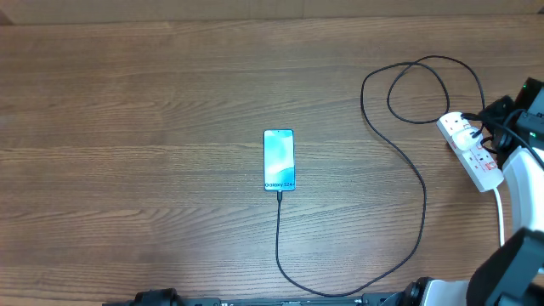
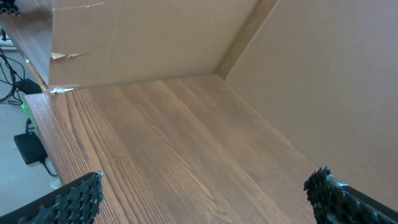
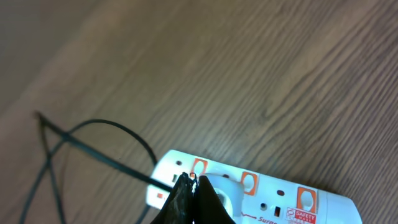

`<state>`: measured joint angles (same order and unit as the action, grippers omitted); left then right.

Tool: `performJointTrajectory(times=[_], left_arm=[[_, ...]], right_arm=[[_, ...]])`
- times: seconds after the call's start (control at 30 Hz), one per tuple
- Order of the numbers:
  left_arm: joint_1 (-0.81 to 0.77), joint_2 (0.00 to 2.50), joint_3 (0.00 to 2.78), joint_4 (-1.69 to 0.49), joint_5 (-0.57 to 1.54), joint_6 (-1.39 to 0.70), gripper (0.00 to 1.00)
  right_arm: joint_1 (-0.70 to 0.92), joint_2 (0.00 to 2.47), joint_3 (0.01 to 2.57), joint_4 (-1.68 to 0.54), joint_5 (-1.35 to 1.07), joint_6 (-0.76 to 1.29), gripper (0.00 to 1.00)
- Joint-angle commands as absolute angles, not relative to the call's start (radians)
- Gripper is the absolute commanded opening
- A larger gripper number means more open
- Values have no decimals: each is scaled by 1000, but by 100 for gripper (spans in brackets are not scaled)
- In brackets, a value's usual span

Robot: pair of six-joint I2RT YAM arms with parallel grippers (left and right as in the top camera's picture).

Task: Plug charger to phone and switch on socket
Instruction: 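Press down on the orange socket switch with the right gripper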

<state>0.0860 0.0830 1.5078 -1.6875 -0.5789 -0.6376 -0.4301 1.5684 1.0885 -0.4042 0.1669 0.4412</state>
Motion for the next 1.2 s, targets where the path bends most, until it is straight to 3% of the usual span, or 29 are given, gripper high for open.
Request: performJointTrajectory(times=[0.0,0.27,1.17], left_arm=[[93,69,1507,-1689,-583,-651,99],[93,69,1507,-1689,-583,-651,99],[93,69,1507,-1689,-583,-651,100]], right_arm=[[-428,1655,1093,-398,194,449,4],[-428,1774,1093,-368,199,448,4],[-428,1827,1039,-389,178,449,4]])
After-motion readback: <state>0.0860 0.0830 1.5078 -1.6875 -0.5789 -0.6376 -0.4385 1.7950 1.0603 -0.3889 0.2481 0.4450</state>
